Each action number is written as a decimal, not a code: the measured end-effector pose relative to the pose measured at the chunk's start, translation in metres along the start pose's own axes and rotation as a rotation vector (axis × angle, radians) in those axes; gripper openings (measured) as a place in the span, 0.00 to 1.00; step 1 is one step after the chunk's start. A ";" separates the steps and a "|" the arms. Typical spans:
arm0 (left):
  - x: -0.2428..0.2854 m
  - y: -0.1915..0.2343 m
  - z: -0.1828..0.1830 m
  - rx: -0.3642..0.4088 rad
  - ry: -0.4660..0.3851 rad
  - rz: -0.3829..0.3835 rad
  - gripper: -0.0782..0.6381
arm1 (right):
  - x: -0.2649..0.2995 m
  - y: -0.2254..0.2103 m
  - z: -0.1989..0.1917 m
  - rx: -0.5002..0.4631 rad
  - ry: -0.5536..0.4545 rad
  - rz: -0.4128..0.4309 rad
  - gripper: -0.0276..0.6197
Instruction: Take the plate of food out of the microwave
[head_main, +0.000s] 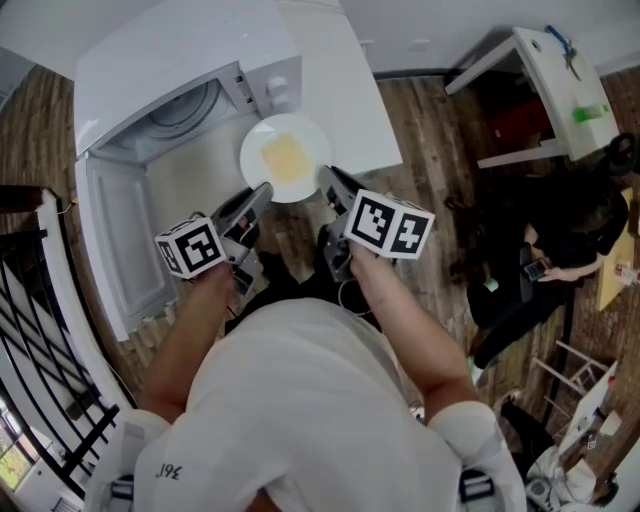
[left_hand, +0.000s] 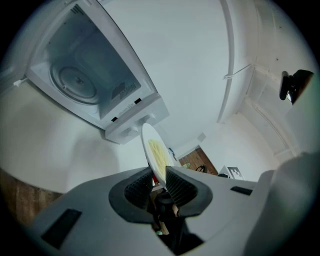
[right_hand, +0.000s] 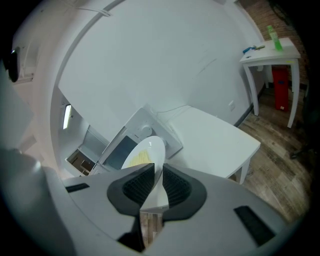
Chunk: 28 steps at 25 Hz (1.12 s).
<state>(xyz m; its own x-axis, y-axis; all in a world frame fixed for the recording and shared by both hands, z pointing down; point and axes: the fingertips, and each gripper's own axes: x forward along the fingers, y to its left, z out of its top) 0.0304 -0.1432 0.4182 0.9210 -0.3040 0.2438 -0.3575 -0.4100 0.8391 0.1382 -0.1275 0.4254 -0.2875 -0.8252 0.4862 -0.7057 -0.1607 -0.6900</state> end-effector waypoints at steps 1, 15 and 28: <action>0.008 -0.001 0.000 0.005 0.010 -0.004 0.23 | -0.001 -0.005 0.005 0.002 -0.007 -0.009 0.13; 0.105 0.001 -0.009 0.031 0.145 -0.028 0.23 | -0.006 -0.081 0.056 0.028 -0.070 -0.119 0.13; 0.164 0.040 -0.019 0.028 0.236 0.017 0.23 | 0.027 -0.141 0.068 0.042 -0.035 -0.199 0.13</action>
<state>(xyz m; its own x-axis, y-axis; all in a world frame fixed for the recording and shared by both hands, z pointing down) 0.1696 -0.1933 0.5009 0.9244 -0.1033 0.3672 -0.3743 -0.4316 0.8207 0.2737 -0.1642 0.4994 -0.1218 -0.7931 0.5969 -0.7182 -0.3447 -0.6045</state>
